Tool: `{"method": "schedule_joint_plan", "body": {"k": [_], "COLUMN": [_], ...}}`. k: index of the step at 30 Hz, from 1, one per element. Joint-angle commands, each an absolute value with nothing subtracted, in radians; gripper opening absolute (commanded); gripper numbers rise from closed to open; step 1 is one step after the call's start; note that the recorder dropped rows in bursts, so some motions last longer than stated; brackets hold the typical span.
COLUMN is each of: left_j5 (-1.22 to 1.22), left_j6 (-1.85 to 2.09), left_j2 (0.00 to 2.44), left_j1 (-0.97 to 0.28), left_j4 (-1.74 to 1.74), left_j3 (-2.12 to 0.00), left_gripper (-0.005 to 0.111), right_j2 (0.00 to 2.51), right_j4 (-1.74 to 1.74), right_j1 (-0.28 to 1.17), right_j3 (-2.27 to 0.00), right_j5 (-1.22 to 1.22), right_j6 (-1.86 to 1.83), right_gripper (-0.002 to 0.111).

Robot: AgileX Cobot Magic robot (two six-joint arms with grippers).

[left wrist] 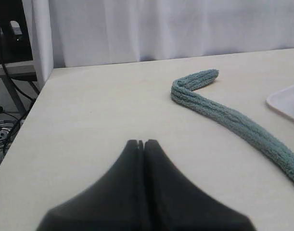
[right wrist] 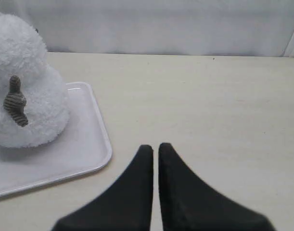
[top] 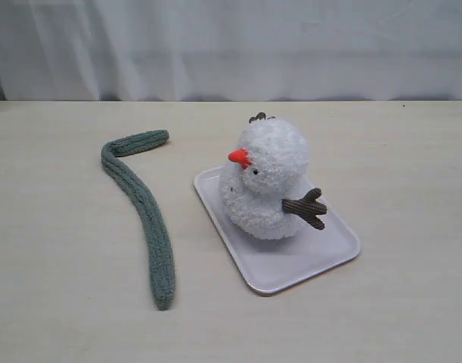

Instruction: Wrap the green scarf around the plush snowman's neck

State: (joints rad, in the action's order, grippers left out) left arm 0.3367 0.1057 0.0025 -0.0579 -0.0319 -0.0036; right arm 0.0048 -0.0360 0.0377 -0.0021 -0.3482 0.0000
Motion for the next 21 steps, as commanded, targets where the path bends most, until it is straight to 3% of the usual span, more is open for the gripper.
{"method": "schedule_joint_plan", "body": {"k": [1, 16, 21], "left_j5": [0.325, 0.291, -0.057], "left_j6": [0.099, 0.122, 0.124], "left_j2": [0.0, 0.0, 0.0], "left_j1": [-0.06, -0.06, -0.06], "left_j4": [-0.038, 0.0, -0.162], "left_j3": [0.0, 0.0, 0.0], "left_gripper": [0.0, 0.0, 0.0], "right_j2": [0.0, 0.0, 0.0], "right_j4": [-0.038, -0.038, -0.038], "right_j1": [0.036, 0.036, 0.036], "right_j3": [0.0, 0.0, 0.0], "right_j5": [-0.345, -0.345, -0.345], "right_j6": [0.0, 0.0, 0.0], "right_gripper": [0.004, 0.004, 0.004]}}
